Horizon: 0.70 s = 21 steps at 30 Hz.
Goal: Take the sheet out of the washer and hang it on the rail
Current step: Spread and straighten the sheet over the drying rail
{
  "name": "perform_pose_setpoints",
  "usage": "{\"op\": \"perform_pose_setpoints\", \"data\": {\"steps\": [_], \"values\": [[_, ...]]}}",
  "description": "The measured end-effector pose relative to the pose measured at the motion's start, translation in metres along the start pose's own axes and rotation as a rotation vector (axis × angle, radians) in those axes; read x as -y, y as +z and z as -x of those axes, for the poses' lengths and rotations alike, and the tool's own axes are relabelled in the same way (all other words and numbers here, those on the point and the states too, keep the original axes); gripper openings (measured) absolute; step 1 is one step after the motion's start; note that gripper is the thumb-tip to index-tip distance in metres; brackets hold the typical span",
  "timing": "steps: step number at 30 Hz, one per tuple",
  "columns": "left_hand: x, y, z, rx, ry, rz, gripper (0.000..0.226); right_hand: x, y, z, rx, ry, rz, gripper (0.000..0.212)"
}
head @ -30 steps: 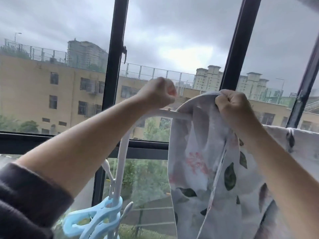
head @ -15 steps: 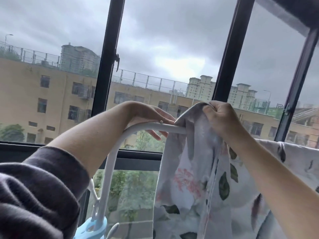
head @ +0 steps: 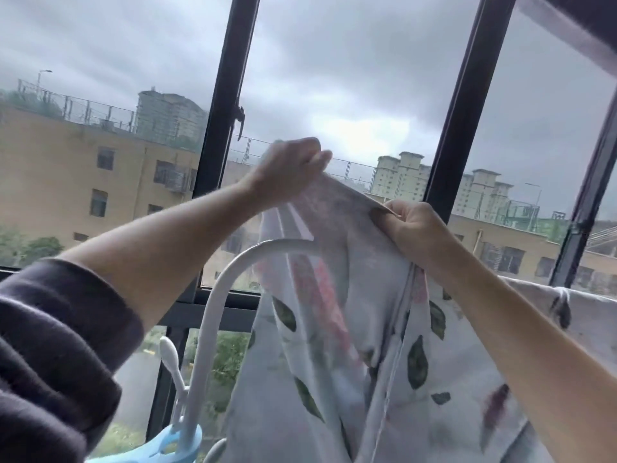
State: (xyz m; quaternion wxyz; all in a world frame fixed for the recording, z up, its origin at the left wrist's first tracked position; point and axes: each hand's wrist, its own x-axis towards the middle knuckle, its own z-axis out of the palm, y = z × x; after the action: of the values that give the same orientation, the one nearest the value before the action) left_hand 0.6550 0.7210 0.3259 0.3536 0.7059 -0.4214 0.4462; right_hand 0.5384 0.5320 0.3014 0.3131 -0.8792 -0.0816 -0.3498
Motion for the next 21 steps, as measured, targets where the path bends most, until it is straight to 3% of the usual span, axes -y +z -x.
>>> {"op": "perform_pose_setpoints", "data": {"steps": [2,3,5,8,10,11,13,16,21], "values": [[0.010,-0.026,0.005,0.113,0.272,-0.483,0.037,0.007,0.004,-0.001,0.012,-0.032,-0.035,0.027],[0.017,-0.036,0.012,0.147,0.339,-0.616,0.041,0.009,0.008,-0.001,0.015,-0.045,-0.034,0.027],[0.029,-0.044,0.025,0.069,0.379,-0.665,0.037,0.015,0.020,-0.001,0.026,-0.059,0.012,0.026],[0.034,-0.055,0.029,-0.183,0.139,-0.569,0.021,0.035,0.041,-0.002,0.058,-0.092,0.012,0.019],[0.046,-0.064,0.025,-0.313,-0.098,-0.594,0.025,0.055,0.053,0.002,0.054,-0.146,0.048,0.016],[0.056,-0.071,0.025,-0.298,-0.221,-0.648,0.032,0.064,0.059,0.006,0.061,-0.184,0.116,0.013],[0.077,-0.083,0.031,-0.151,-0.488,-0.705,0.043,0.072,0.069,0.021,0.088,-0.238,0.267,0.011],[0.091,-0.083,0.063,0.101,-0.810,-0.620,0.039,0.069,0.079,0.046,0.118,-0.223,0.355,0.016],[0.088,-0.064,0.114,0.419,-0.895,-0.561,0.035,0.059,0.097,0.078,0.346,-0.099,0.490,0.020]]}}
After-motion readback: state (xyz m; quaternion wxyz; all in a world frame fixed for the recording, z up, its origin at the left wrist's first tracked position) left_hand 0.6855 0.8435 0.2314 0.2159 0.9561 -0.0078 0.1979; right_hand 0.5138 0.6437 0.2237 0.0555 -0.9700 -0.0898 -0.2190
